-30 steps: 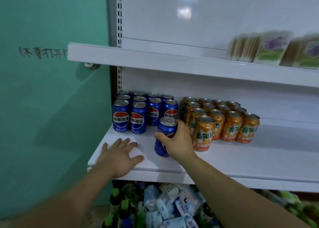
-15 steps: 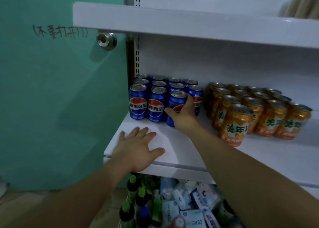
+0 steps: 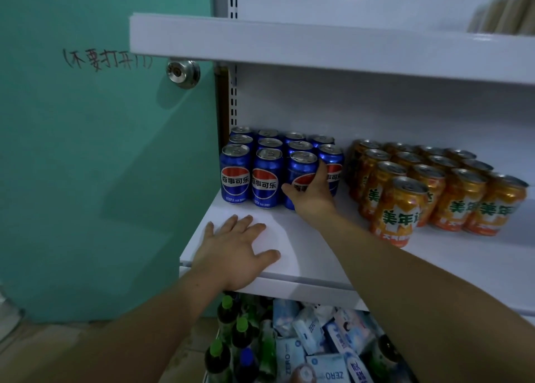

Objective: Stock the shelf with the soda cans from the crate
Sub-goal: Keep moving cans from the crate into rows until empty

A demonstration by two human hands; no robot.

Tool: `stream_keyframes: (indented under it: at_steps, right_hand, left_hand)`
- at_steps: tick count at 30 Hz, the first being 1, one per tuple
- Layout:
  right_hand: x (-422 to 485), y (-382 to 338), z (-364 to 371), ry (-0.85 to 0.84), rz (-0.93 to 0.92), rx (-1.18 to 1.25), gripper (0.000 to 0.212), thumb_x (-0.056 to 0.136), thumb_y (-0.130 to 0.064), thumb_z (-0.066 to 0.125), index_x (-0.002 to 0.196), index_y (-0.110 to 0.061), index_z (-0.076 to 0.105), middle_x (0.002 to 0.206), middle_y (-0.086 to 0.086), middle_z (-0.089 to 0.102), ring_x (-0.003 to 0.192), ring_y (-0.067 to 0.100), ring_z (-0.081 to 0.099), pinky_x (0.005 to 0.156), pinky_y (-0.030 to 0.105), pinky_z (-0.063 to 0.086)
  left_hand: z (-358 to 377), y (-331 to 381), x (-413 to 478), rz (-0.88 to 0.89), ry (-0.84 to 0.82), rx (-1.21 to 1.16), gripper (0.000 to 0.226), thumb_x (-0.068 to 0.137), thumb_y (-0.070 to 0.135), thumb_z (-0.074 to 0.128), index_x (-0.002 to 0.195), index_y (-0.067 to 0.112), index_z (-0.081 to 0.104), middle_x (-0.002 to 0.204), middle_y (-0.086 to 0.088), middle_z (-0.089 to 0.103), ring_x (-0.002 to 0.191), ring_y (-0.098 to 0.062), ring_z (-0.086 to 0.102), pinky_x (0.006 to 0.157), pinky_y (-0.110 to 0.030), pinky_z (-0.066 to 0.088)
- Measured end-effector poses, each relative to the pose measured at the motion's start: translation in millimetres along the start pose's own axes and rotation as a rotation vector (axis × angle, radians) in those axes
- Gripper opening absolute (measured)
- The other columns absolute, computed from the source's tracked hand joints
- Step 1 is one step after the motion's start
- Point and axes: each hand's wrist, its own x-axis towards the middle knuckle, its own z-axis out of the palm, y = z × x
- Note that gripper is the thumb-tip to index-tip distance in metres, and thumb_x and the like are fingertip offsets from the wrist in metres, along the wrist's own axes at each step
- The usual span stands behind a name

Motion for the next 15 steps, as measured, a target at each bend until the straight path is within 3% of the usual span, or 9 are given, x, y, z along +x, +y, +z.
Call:
stream_keyframes:
  at_steps: [4,7,9,12,15]
  right_hand:
    - [-28,-7,-25,-0.092,0.019,-0.178,0.094,0.081,-0.045,0.072,0.152,-0.030,0.012,0.154,0.005,0.032,0.136,0.028,0.040,0.109,0.049,0.039]
    - [-65,-19,-64,-0.162,-0.032,-0.340,0.075,0.085,-0.050,0.065,0.147,-0.027,0.030,0.149,0.003,0.042,0.129,0.025,0.047,0.106,0.044,0.042]
    - [-93,-24,-95,-0.210,-0.009,-0.516,0.076,0.088,-0.056,0.058,0.149,-0.020,0.031,0.152,0.005,0.038,0.133,0.027,0.042,0.107,0.038,0.039]
    - [-129,-25,-149,-0.207,0.019,-0.736,0.072,0.091,-0.059,0.051,0.147,-0.017,0.035,0.149,0.008,0.042,0.130,0.029,0.044,0.098,0.034,0.040]
    - [-160,-12,-202,-0.123,0.078,-0.818,0.066,0.093,-0.055,0.051,0.145,-0.015,0.039,0.147,0.009,0.045,0.129,0.030,0.046,0.100,0.036,0.041]
  left_hand:
    - [-4,0,-1,-0.003,-0.022,-0.014,0.073,0.089,0.072,0.023,0.152,0.037,0.009,0.162,0.010,0.000,0.148,-0.014,-0.003,0.118,-0.052,-0.003]
    - [-12,0,-2,-0.021,-0.049,-0.040,0.075,0.088,0.072,0.027,0.152,0.036,0.011,0.162,0.008,0.001,0.149,-0.017,-0.002,0.118,-0.054,-0.001]
    - [-21,8,-4,-0.025,-0.089,-0.088,0.079,0.086,0.072,0.037,0.152,0.031,0.019,0.162,0.003,0.009,0.148,-0.021,0.008,0.118,-0.053,0.006]
    - [-33,51,-12,0.115,-0.141,-0.225,0.079,0.084,0.066,0.052,0.148,0.024,0.033,0.156,-0.001,0.028,0.139,-0.022,0.033,0.113,-0.043,0.029]
    - [-37,118,-34,0.333,-0.152,-0.244,0.071,0.084,0.058,0.059,0.144,0.025,0.040,0.153,0.001,0.034,0.134,-0.019,0.040,0.110,-0.037,0.036]
